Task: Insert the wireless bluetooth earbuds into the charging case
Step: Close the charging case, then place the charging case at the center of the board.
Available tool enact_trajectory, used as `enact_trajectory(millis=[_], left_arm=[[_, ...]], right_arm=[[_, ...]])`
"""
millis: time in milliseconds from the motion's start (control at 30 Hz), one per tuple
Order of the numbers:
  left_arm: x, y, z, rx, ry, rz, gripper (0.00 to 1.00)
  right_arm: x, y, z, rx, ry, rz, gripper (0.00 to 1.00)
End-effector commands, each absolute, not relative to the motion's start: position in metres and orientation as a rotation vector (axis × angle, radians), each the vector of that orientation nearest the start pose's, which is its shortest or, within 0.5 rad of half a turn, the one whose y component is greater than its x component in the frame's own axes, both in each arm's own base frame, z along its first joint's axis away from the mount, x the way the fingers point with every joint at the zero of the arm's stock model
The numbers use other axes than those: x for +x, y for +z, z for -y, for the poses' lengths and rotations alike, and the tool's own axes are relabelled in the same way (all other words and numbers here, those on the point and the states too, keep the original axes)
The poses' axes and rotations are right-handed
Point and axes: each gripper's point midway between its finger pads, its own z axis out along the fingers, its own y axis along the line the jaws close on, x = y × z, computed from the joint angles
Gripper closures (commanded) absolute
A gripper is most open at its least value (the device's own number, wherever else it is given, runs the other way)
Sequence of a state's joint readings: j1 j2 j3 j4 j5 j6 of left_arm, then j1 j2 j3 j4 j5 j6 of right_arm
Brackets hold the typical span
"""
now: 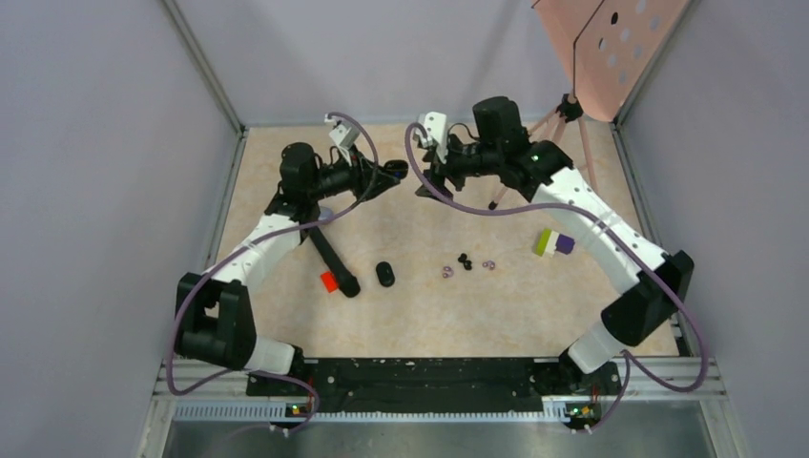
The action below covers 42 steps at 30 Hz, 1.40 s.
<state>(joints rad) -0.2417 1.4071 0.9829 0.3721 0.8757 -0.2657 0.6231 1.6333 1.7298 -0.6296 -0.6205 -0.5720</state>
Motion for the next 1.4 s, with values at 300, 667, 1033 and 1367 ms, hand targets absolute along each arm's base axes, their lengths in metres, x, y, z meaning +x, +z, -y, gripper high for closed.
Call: enact_trajectory(millis=[300,667,1033,1367], left_arm=[[0.375,0.144,0.239,0.352,-1.169,-2.106,0.97],[0.378,0.064,0.269,0.263,-1.157,-2.358,0.92],[0.386,0.039,0.249,0.167,-0.920,-2.482,0.01],[0.368,0.092,0.205,0.419,-0.623,-2.564,0.01]], right_arm=[[0.323,0.203,-0.215,-1.120,0.439,-1.970,0.28],[0.308,0.146,-0.178,-0.936,0.387,-2.220,0.28],[0.324,0.149,-0.169,-0.880,0.384,-2.248,0.28],[0.343,0.154,-0.177,-0.877,0.395,-2.209,0.25]])
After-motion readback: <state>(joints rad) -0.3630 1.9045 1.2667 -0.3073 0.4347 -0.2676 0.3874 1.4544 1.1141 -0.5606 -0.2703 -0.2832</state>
